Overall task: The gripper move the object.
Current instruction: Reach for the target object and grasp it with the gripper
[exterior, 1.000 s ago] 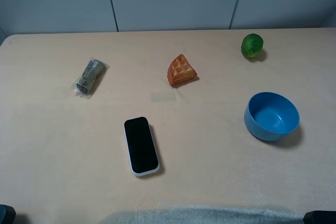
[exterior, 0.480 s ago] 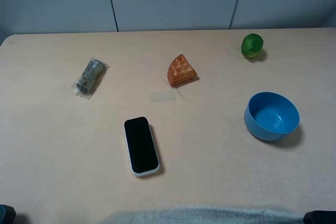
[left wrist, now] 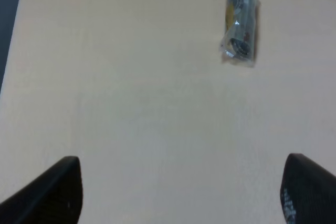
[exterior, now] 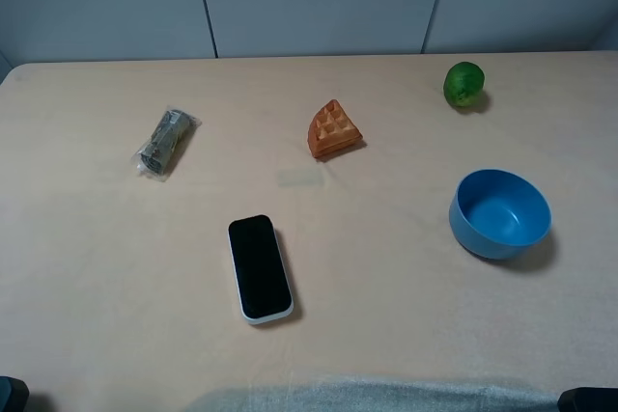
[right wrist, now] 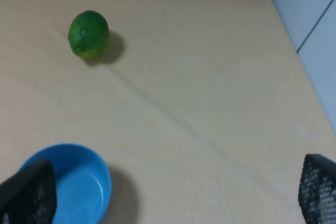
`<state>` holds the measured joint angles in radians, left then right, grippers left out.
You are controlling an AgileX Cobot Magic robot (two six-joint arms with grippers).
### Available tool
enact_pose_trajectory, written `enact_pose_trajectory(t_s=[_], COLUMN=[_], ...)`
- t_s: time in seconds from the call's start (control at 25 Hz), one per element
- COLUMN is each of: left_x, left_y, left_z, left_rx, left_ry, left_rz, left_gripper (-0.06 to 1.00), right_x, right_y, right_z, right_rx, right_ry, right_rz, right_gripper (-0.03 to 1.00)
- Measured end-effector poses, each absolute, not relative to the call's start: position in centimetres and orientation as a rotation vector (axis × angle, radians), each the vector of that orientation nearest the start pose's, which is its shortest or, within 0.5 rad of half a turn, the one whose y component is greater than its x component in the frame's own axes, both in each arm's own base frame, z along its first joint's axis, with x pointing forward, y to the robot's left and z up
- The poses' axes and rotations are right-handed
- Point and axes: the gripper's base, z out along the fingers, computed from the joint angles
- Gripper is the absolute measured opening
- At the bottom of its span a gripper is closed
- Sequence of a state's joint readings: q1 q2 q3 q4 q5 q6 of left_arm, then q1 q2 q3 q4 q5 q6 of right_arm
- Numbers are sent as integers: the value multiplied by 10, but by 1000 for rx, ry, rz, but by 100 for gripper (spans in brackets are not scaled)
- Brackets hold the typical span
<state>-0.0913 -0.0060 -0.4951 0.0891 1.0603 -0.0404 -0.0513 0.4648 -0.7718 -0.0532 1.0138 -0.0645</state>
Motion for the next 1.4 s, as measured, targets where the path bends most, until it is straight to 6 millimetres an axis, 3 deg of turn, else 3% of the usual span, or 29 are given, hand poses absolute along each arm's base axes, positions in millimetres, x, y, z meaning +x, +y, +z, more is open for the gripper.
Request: enact_pose_trajectory(t_s=[0.24, 0.52, 1.4], left_x=[-5, -5, -5], left_y=[8, 8, 8], left_z=[276, 276, 276], left_rx=[48, 48, 48], left_ry=[2039, 2039, 2039], left_rz=[24, 24, 24], left_gripper=[83, 83, 83], right_x=[108, 158, 292], right_y=[-9, -11, -15], right_z=[376, 389, 389], right_rx=[-21, -21, -26], right_ry=[2284, 2390, 2624], right_rz=[-116, -96, -42], right_gripper=[70, 70, 70])
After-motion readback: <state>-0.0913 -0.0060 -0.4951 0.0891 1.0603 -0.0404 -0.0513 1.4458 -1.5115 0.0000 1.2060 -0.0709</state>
